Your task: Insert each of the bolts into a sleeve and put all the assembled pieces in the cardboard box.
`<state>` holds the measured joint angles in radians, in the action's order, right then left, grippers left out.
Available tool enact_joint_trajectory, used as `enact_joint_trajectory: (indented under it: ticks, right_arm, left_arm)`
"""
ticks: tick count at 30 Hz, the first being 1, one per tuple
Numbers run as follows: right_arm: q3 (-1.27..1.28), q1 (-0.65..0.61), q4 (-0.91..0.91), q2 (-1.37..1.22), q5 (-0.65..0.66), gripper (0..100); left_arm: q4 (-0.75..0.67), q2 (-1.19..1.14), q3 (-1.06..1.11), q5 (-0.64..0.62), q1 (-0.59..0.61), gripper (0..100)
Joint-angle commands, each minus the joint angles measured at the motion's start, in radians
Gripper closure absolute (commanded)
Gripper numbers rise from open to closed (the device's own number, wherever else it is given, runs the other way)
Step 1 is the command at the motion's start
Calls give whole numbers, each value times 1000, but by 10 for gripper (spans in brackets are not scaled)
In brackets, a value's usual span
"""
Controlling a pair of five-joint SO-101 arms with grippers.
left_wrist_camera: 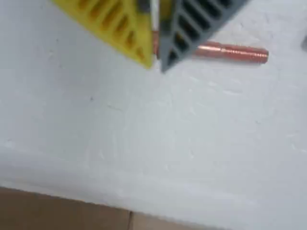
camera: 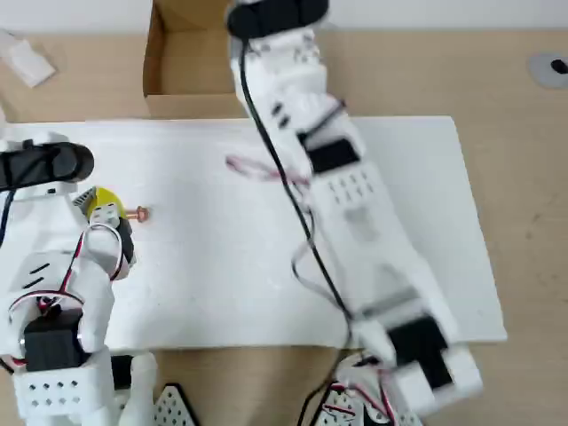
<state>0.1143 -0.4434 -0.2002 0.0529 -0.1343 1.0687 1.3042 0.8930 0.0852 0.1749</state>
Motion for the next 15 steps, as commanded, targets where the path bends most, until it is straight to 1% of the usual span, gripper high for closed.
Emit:
enact_joint_trajectory:
  ticks: [1,4,9,15]
  right_arm:
    - [-340,56,34,-248,-6,989]
    - [-549,88,34,-486,25,989]
    - [-886,107,28,-860,66,989]
    - [-1247,104,25,-1210,114,988]
  left_arm:
    - [-21,8,21,11,18,995]
    - [-20,8,41,11,20,995]
    - [-20,8,54,11,15,995]
    - [-20,8,94,11,14,995]
